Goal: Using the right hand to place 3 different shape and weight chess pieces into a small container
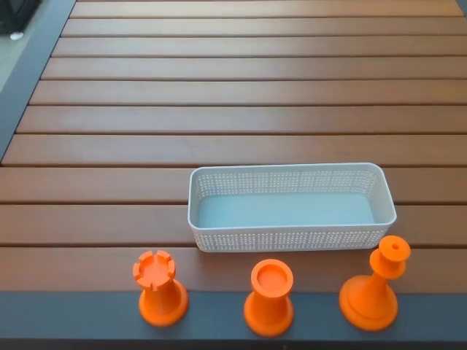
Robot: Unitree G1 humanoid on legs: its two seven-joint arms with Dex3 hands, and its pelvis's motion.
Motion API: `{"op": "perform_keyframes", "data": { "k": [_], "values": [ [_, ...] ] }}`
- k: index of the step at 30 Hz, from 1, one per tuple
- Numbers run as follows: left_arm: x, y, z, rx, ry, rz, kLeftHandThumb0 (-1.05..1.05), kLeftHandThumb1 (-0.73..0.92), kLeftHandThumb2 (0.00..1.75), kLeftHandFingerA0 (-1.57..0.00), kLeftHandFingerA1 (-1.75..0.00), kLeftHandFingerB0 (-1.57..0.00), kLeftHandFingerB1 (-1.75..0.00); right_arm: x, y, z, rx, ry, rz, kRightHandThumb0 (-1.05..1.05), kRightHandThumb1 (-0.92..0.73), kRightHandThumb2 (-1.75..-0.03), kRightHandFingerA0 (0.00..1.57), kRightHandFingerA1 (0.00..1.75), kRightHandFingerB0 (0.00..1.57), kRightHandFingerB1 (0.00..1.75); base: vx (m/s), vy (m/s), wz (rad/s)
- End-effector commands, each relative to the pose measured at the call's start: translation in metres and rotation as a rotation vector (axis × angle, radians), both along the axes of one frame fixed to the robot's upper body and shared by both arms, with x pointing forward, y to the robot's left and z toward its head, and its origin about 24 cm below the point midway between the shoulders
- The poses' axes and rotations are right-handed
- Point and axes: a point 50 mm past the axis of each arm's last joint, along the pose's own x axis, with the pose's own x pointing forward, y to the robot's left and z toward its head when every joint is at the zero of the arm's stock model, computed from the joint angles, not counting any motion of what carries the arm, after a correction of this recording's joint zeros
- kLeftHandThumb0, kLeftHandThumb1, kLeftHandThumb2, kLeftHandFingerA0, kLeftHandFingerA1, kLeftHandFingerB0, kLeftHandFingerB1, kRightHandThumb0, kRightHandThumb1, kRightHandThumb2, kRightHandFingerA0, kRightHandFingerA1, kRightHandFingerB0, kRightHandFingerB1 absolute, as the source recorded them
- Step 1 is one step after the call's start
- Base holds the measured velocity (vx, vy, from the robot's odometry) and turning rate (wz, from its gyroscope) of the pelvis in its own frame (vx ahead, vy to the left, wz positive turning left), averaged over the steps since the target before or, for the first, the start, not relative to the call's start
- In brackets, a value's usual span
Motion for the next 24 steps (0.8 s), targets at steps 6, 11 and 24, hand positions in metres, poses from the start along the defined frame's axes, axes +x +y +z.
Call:
{"op": "perform_keyframes", "data": {
  "k": [6,11,24],
  "values": [
    [0.013,0.0,0.01,0.1,-0.227,0.104,-0.2,0.16,1.56,-1.54,-1.15,-1.43,-1.15,-0.017,0.033,0.074,-0.006,-0.605,-0.126,-0.17,-0.7,-0.61,0.6,0.69,0.5,0.42,0.0,0.0,0.0],
    [0.017,0.002,0.012,0.108,-0.249,0.099,-0.21,0.15,1.57,-1.54,-1.12,-1.42,-1.12,-0.033,0.048,0.115,-0.048,-0.738,-0.024,-0.49,-0.5,-0.81,0.26,0.66,0.16,0.45,0.0,0.0,0.0],
    [0.02,0.0,0.011,0.104,-0.248,0.121,-0.19,0.18,1.52,-1.49,-1.18,-1.43,-1.16,-0.016,0.053,0.193,-0.208,-0.911,0.148,-0.76,-0.53,-0.87,0.04,0.51,0.09,0.34,0.0,0.0,0.0]
  ]
}}
